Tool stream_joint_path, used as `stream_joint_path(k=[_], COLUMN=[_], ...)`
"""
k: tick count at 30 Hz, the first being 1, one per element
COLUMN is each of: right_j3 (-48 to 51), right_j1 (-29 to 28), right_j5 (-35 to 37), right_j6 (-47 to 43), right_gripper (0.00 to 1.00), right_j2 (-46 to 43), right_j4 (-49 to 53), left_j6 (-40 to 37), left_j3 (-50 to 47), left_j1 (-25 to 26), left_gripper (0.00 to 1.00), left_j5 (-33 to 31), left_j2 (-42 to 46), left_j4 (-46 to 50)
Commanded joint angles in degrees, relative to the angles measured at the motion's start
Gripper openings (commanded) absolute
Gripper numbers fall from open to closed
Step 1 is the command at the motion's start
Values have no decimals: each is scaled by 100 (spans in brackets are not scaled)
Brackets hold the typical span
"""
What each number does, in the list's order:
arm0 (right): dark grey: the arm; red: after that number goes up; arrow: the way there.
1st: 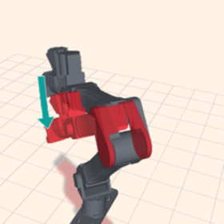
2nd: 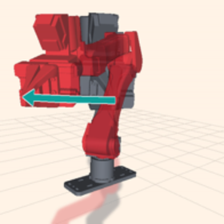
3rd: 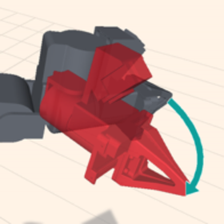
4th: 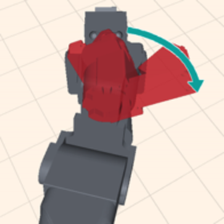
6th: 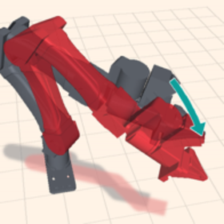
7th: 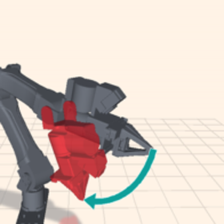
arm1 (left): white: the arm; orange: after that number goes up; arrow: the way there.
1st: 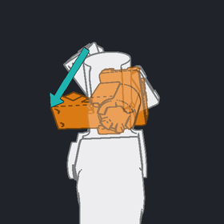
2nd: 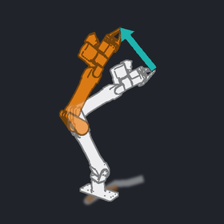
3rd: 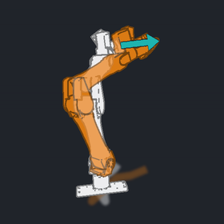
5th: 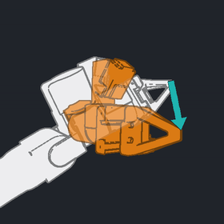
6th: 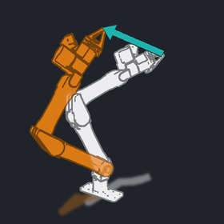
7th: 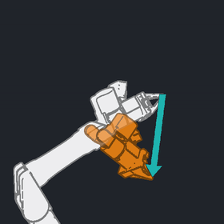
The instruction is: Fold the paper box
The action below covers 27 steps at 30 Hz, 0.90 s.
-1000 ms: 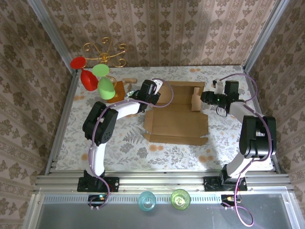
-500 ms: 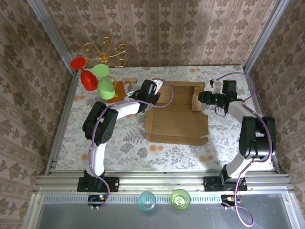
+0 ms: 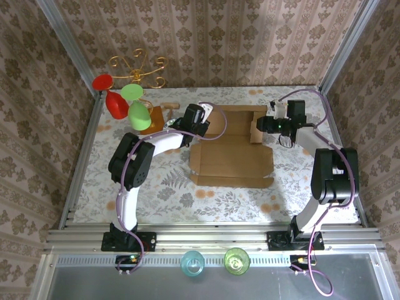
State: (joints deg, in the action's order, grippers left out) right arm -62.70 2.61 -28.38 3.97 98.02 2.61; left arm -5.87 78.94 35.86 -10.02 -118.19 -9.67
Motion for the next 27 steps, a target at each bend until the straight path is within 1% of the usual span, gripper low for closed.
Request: stream_joint_path(k=[1, 18, 27], right_j3=[-146, -324, -262], right_j1=[-138, -233, -235], right_j5=[91, 94, 112], right_j6=[-202, -369, -362], right_gripper=[48, 55, 59], right_j2=[108, 293, 341], right_j4=[178, 327, 194], left_j6=[-336, -346, -363], left_j3=[91, 126, 148], left_j1=[32, 34, 26], left_gripper=[0, 0, 0], left_j5=[134, 183, 236], left_j2=[-160, -195, -222], left_j4=[267, 290, 299])
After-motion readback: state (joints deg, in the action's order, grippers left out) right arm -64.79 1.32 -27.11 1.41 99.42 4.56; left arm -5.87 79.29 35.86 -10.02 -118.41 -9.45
